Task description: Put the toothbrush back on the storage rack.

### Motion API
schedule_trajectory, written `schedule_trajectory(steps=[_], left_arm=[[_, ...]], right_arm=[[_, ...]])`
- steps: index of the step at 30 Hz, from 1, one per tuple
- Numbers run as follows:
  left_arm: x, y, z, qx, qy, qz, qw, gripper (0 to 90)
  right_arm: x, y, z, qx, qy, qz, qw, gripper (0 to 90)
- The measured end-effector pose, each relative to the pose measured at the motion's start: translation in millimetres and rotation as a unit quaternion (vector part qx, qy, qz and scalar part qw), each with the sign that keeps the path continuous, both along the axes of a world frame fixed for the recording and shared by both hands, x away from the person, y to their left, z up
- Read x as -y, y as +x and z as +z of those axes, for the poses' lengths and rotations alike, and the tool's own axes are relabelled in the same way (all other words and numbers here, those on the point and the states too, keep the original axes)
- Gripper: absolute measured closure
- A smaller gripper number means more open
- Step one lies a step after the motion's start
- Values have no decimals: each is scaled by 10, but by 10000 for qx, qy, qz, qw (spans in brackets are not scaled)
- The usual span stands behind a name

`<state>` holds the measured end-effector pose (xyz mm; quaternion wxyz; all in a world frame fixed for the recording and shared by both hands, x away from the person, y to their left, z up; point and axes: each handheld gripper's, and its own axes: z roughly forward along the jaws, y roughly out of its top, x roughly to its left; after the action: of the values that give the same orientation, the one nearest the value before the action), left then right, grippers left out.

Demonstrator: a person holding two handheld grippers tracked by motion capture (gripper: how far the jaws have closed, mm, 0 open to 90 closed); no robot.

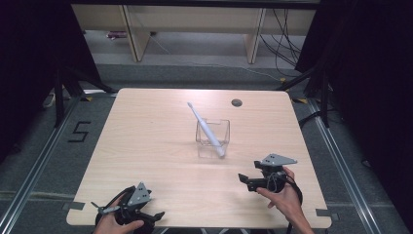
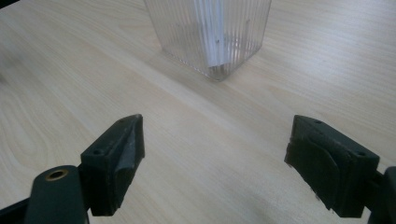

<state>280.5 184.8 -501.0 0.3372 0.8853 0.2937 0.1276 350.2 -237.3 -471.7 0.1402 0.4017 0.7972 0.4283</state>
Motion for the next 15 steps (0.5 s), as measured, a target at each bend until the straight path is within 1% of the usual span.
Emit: schedule_trajectory(steps=[1, 2, 3, 4, 5, 6, 7, 8, 9, 10, 11, 13, 15], left_arm=[[2, 0, 0, -1, -4, 4, 10000, 149], [3, -1, -1, 1, -6, 4, 10000, 149], [3, -1, -1, 3, 4, 1, 10000, 149], [2, -1, -1, -1, -4, -2, 10000, 149], [0, 1, 0, 2, 4, 3, 10000, 149], [-1, 2, -1, 9, -1, 19, 10000, 149], [-1, 2, 0, 9, -4, 22, 10000, 148], [0, 1, -1, 10, -10, 22, 10000, 149], [1, 1, 0, 9, -8, 17, 10000, 149], [2, 0, 0, 3, -8, 12, 10000, 149], [3, -1, -1, 2, -6, 8, 10000, 149], [4, -1, -1, 1, -3, 7, 10000, 149], [2, 0, 0, 5, -1, 10, 10000, 149]], right_arm=[[12, -5, -1, 55, -45, 25, 10000, 192], [8, -26, -3, -24, -9, -20, 10000, 191], [24, -25, -5, 58, -82, 28, 9999, 191], [25, -40, -8, 29, -39, 11, 10000, 191], [35, -45, -11, 63, -56, 31, 10000, 191], [34, -61, -15, 27, -8, -2, 10000, 191], [43, -61, -22, 51, 12, 67, 10000, 191], [38, -84, -23, -12, 75, -15, 10000, 191], [55, -87, -20, 15, 4, 39, 10000, 191], [50, -110, -22, -77, 61, -26, 9999, 191], [61, -103, -38, 16, 58, 30, 10000, 191], [56, -135, -47, -60, 87, 0, 9999, 191], [79, -140, -46, 48, -20, 47, 10000, 191]])
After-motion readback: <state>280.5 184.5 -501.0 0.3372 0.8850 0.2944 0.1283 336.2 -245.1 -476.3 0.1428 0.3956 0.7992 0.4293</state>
